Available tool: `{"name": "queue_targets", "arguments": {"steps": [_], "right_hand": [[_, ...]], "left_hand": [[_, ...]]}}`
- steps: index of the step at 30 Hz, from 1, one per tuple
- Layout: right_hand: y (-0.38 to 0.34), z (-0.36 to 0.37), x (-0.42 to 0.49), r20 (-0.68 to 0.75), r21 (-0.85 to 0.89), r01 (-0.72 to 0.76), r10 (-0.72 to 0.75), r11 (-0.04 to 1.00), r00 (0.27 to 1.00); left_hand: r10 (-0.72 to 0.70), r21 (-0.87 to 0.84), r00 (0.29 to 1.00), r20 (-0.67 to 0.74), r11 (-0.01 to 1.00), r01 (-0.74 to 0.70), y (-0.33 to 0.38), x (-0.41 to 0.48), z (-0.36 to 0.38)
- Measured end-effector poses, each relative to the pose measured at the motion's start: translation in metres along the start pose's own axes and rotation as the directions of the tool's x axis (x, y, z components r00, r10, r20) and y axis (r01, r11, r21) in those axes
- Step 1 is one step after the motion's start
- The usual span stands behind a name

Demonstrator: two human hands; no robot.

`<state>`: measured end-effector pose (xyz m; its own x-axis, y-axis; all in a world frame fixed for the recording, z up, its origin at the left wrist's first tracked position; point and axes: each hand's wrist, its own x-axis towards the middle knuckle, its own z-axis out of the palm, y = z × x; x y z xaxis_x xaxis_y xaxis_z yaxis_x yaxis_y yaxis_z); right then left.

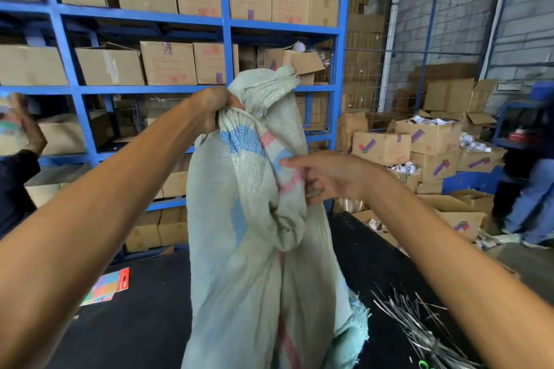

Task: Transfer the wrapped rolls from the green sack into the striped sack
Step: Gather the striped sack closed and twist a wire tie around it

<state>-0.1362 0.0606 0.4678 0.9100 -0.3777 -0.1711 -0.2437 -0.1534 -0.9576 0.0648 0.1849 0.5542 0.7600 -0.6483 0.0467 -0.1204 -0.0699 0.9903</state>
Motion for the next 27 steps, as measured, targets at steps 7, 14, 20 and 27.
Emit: {"name": "queue_targets", "arguments": {"steps": [7, 14, 20, 27], "right_hand": [[-0.074, -0.014, -0.049, -0.193, -0.232, 0.080, -0.126, 0.970, 0.973], [-0.113, -0.006, -0.026, -0.254, 0.366, 0.260, -0.173, 0.894, 0.952], [-0.106, -0.002, 0.010, -0.300, 0.593, 0.271, -0.105, 0.758, 0.948], [-0.113, 0.017, 0.024, -0.338, 0.618, 0.370, -0.190, 0.694, 0.922]], "left_hand": [[0.007, -0.013, 0.994, -0.105, 1.000, -0.008, -0.007, 0.004, 0.006], [0.067, 0.067, 0.997, -0.031, 0.996, -0.065, -0.013, -0.003, -0.003], [0.093, -0.041, 0.948, 0.303, 0.996, -0.084, -0.017, -0.034, -0.023], [0.043, 0.530, 0.927, 0.372, 0.811, -0.250, -0.021, -0.049, -0.024]]}}
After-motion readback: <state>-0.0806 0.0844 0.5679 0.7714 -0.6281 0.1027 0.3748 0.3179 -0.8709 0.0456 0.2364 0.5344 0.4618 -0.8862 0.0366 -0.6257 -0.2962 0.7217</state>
